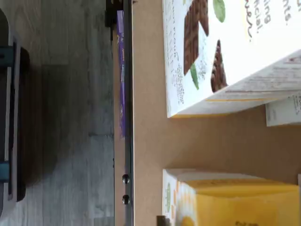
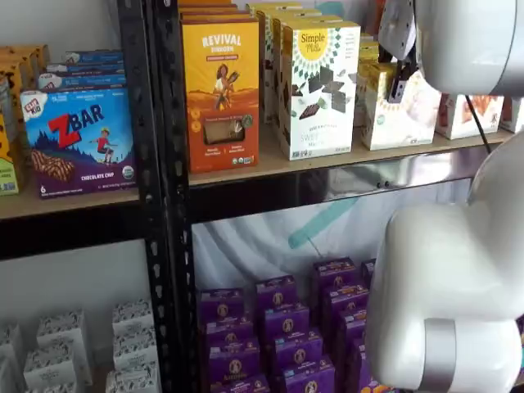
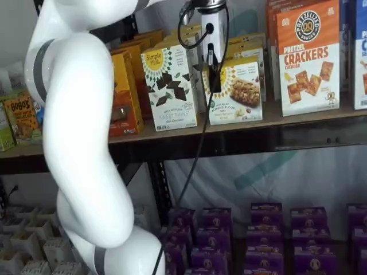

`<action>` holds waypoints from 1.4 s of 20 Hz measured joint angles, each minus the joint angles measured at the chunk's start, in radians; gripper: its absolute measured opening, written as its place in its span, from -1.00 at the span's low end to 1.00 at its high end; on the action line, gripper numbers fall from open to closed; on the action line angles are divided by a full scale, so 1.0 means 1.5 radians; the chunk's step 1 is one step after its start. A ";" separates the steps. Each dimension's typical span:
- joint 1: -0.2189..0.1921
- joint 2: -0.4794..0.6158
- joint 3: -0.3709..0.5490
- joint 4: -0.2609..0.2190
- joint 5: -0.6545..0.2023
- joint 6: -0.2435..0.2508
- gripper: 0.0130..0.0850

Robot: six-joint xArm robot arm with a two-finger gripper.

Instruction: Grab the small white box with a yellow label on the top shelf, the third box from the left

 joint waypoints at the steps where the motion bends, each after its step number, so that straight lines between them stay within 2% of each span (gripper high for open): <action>1: 0.000 0.000 -0.001 0.000 0.000 0.000 -0.22; 7: -0.001 0.001 -0.001 0.000 0.000 -0.001 -0.22; 9: -0.001 0.000 -0.001 0.001 0.001 -0.001 -0.44; 17: -0.001 -0.003 0.000 0.001 0.004 0.000 -0.44; 28: -0.006 -0.013 -0.011 -0.002 0.052 -0.001 -0.44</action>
